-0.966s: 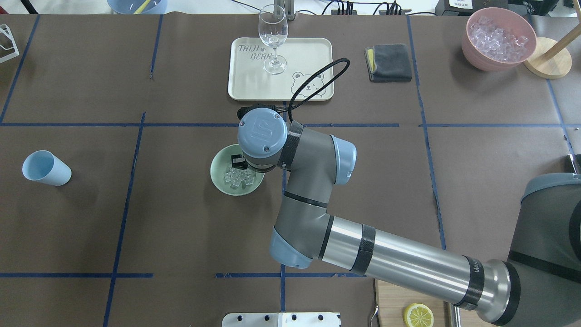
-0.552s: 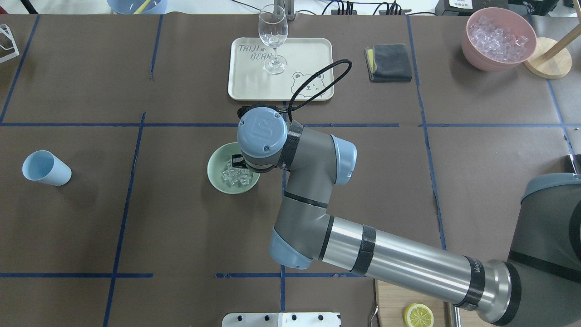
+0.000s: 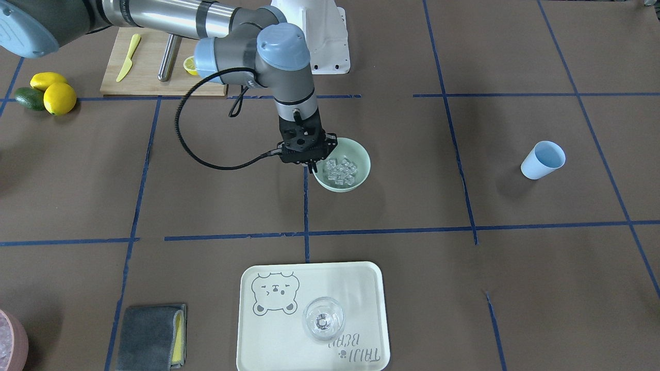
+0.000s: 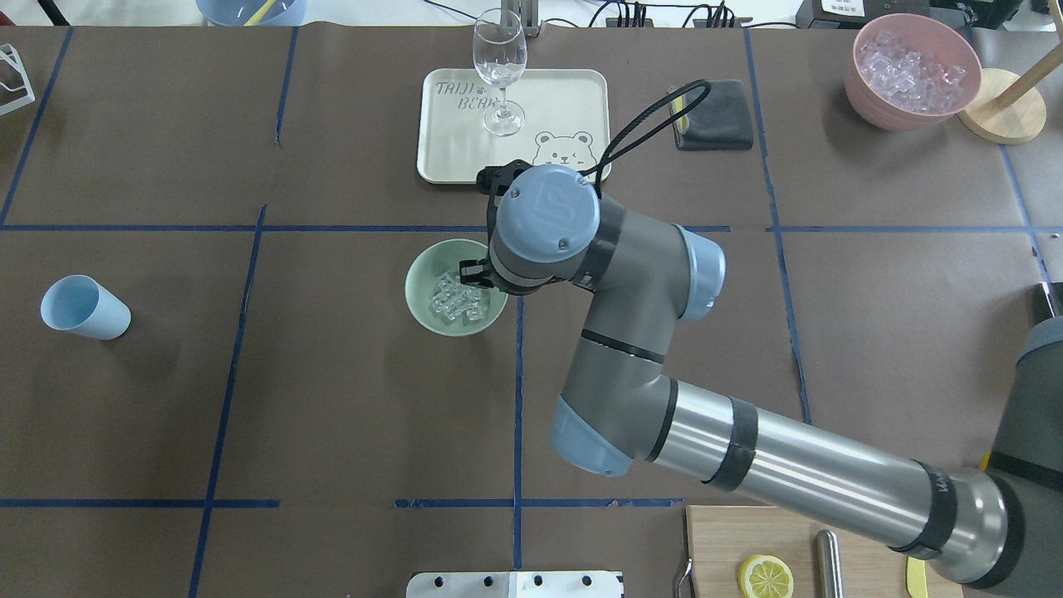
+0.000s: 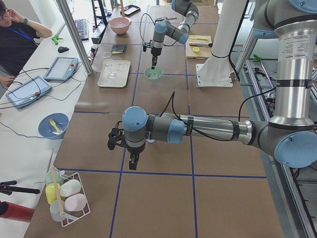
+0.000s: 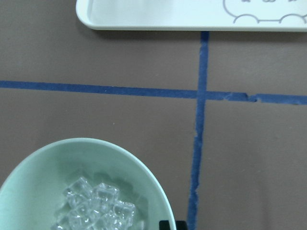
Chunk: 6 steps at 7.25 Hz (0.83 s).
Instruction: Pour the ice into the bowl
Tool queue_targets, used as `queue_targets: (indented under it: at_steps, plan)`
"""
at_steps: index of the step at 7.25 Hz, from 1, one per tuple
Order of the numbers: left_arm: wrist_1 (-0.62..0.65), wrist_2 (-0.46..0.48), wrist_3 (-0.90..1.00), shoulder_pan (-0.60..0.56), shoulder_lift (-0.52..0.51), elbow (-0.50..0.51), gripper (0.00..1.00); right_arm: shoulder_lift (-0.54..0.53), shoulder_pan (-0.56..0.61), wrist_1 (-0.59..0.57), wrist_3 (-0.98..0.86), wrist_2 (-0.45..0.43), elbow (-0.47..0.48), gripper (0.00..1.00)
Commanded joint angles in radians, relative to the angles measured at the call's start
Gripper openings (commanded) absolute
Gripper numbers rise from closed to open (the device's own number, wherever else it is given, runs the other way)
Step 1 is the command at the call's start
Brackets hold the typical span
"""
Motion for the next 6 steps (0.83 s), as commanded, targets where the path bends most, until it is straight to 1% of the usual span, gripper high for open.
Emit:
queue_targets:
  at_steps: [1,2,3,4,5,6]
  plan:
    - [-0.005,0.001,0.117,0.001,0.003,0.007,1.0,-0.144,0.191,0.003,-0.195,0.22,0.131,0.0]
    - [-0.002,0.001,0.161,0.001,0.018,0.003,1.0,-0.196,0.287,0.004,-0.27,0.329,0.153,0.0]
    - [-0.002,-0.001,0.161,0.001,0.023,0.001,1.0,-0.279,0.373,0.003,-0.391,0.414,0.173,0.0]
    - [-0.002,-0.002,0.161,0.001,0.023,0.0,1.0,-0.377,0.432,0.006,-0.497,0.445,0.188,0.0]
    - [-0.002,-0.003,0.161,0.001,0.023,-0.002,1.0,-0.478,0.469,0.058,-0.57,0.457,0.187,0.0]
    - [-0.002,-0.004,0.161,0.001,0.023,-0.002,1.0,-0.591,0.494,0.164,-0.581,0.466,0.187,0.0]
